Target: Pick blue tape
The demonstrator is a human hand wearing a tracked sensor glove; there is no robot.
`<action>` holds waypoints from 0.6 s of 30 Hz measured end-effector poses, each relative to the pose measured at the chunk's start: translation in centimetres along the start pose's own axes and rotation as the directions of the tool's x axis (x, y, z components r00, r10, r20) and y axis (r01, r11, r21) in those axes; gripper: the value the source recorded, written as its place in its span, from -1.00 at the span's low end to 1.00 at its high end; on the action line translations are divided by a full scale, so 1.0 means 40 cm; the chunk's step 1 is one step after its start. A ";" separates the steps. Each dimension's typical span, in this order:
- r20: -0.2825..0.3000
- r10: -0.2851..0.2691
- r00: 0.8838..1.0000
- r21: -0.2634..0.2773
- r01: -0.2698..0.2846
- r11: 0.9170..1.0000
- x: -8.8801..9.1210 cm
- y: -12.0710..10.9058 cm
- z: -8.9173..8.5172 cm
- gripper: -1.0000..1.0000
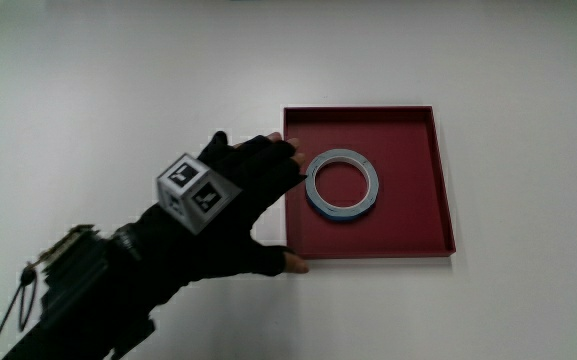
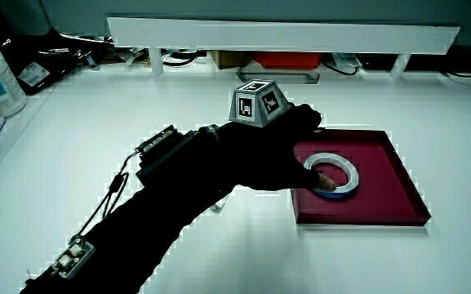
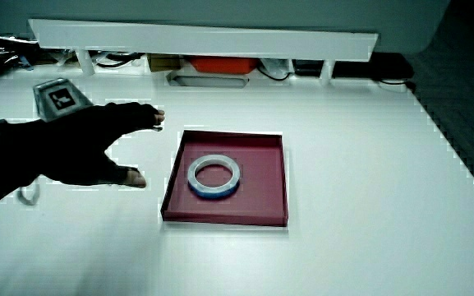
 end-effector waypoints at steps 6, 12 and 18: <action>-0.003 0.063 0.998 -0.049 -0.063 0.997 -0.012 0.074 -0.051 0.00; -0.127 0.030 0.991 -0.039 -0.035 0.999 0.011 0.125 -0.066 0.00; -0.145 0.150 0.978 -0.083 -0.163 0.983 -0.004 0.175 -0.115 0.00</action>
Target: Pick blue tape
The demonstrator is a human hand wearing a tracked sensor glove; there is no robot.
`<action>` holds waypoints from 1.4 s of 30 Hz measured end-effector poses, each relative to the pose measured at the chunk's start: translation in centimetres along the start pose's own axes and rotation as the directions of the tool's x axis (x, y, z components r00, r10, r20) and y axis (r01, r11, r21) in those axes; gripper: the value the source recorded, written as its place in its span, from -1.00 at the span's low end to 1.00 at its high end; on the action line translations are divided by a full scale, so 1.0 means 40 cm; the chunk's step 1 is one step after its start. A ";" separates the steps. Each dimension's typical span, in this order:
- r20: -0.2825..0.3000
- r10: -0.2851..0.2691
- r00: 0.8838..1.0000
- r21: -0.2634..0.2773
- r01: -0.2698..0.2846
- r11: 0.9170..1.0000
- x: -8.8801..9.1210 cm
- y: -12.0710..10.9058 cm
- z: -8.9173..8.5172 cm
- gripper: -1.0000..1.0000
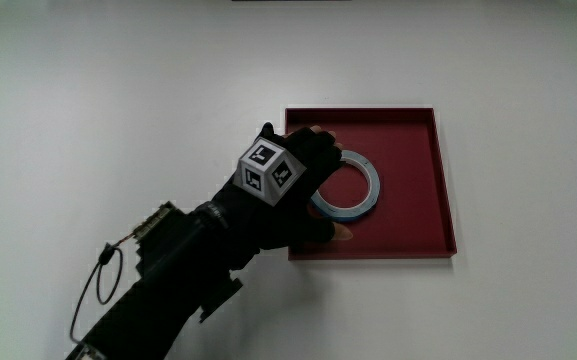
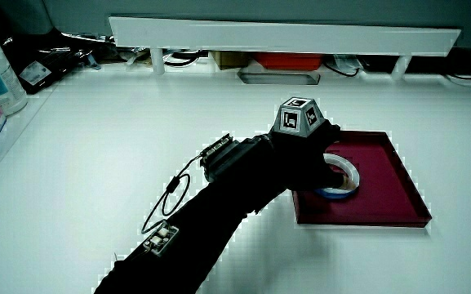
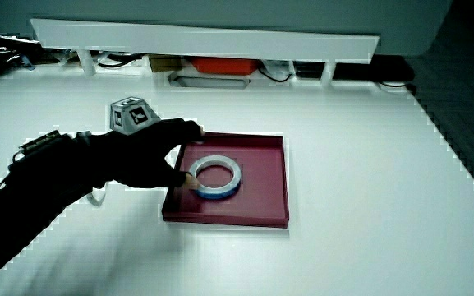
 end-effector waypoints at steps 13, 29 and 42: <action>-0.037 0.048 0.998 -0.077 -0.051 0.996 -0.011 0.078 -0.107 0.00; -0.060 0.044 0.997 -0.095 -0.050 0.994 -0.018 0.097 -0.159 0.11; -0.112 -0.017 0.994 -0.035 0.013 0.999 0.017 0.091 -0.163 0.59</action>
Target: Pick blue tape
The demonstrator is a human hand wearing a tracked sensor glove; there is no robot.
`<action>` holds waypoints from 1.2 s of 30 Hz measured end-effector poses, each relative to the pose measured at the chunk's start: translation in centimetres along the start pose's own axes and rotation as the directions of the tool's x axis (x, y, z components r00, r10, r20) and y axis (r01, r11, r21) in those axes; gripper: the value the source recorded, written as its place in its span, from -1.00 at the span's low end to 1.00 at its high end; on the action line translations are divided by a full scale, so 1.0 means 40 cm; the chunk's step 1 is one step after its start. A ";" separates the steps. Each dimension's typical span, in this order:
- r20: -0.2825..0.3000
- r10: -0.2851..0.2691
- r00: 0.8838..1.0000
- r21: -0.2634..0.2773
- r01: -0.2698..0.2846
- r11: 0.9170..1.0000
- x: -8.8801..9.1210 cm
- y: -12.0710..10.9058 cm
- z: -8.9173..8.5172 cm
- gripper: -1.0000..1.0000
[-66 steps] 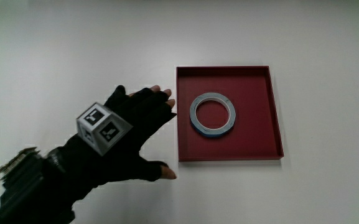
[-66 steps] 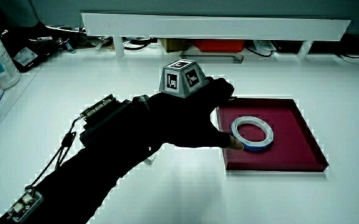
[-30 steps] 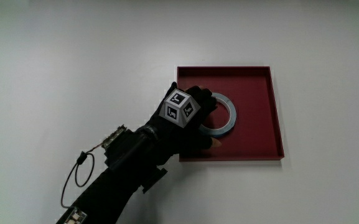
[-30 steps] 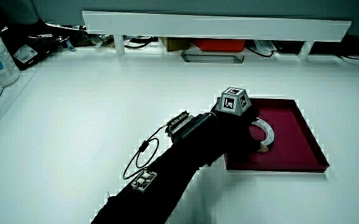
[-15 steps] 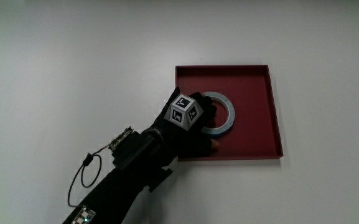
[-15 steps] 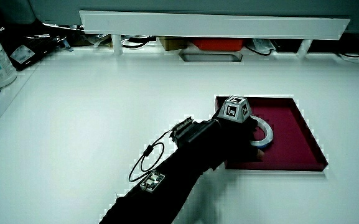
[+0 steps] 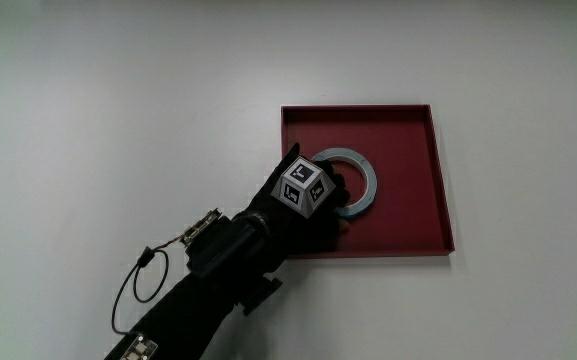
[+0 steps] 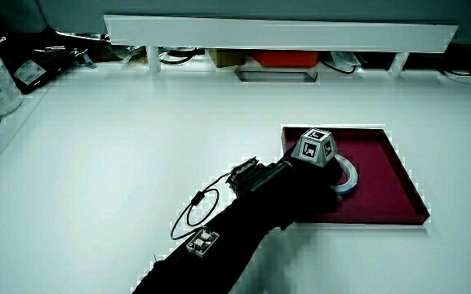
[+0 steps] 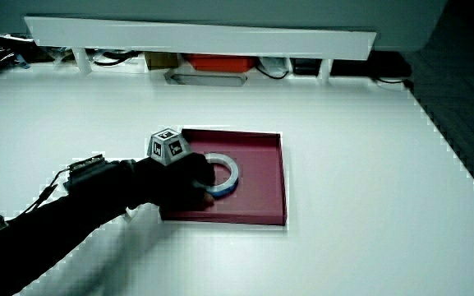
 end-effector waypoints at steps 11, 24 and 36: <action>-0.003 -0.050 0.999 0.041 0.050 0.998 0.011 -0.011 0.006 1.00; -0.022 -0.098 0.995 0.147 0.100 0.984 0.005 -0.140 0.133 1.00; -0.019 -0.172 0.985 0.293 0.170 0.941 -0.020 -0.334 0.191 1.00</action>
